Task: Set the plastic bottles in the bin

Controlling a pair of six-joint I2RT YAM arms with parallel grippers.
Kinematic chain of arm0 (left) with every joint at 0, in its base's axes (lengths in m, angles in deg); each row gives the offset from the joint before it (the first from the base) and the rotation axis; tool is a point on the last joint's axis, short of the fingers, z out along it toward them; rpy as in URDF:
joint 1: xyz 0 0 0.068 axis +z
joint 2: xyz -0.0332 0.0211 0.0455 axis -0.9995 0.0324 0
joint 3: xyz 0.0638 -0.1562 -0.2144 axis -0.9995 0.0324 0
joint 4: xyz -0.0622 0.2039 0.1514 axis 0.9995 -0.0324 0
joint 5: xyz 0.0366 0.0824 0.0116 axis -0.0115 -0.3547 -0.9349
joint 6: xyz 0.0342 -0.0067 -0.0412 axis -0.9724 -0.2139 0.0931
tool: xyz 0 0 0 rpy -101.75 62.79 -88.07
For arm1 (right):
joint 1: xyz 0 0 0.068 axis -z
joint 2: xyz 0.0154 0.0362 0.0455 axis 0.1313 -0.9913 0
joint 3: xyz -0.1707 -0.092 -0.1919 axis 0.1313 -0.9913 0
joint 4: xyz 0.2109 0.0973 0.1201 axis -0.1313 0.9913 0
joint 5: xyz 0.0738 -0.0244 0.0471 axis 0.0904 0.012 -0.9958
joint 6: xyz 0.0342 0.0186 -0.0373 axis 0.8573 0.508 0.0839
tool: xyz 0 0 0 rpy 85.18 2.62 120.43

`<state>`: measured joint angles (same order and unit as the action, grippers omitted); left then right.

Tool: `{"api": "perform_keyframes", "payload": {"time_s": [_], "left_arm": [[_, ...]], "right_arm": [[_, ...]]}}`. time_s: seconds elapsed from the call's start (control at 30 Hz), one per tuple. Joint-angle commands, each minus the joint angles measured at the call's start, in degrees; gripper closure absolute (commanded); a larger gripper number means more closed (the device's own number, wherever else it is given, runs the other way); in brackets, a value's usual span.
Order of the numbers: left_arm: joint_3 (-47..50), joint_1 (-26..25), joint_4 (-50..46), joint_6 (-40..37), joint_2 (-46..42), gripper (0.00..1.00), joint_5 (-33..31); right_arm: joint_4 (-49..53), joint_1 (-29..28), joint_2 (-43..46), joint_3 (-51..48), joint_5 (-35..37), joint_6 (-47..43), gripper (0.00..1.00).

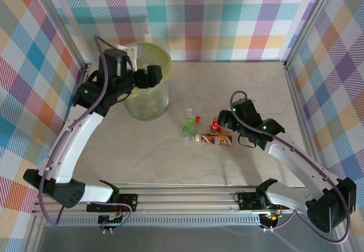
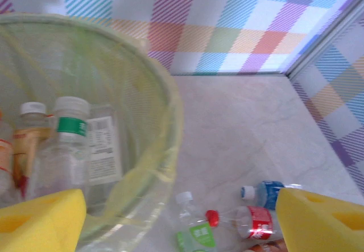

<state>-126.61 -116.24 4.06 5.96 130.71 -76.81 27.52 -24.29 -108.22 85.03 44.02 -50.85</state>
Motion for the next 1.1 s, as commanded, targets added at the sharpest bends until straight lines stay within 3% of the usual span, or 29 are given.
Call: {"api": "perform_keyframes", "payload": {"time_s": [0.0, 0.07, 0.37, 1.07], "left_arm": [[2.1, -4.3, 4.2, 2.9, -1.0, 0.06, -4.4], [2.7, -7.3, 4.6, 3.6, -0.6, 0.00, -5.1], [5.0, -18.1, 6.1, 4.9, 4.5, 0.00, -11.5], [19.1, -26.5, 10.6, 13.1, 16.1, 0.00, -19.0]], "right_arm": [[0.2, 0.3, -0.1, 1.6, 0.7, 0.2, 0.00], [0.6, 0.2, -0.2, 1.7, 1.1, 0.3, 0.00], [2.3, 0.3, 0.1, 2.0, 3.2, 1.0, 0.00], [3.3, 0.5, 1.6, 1.3, 5.1, 2.6, 0.00]]}}
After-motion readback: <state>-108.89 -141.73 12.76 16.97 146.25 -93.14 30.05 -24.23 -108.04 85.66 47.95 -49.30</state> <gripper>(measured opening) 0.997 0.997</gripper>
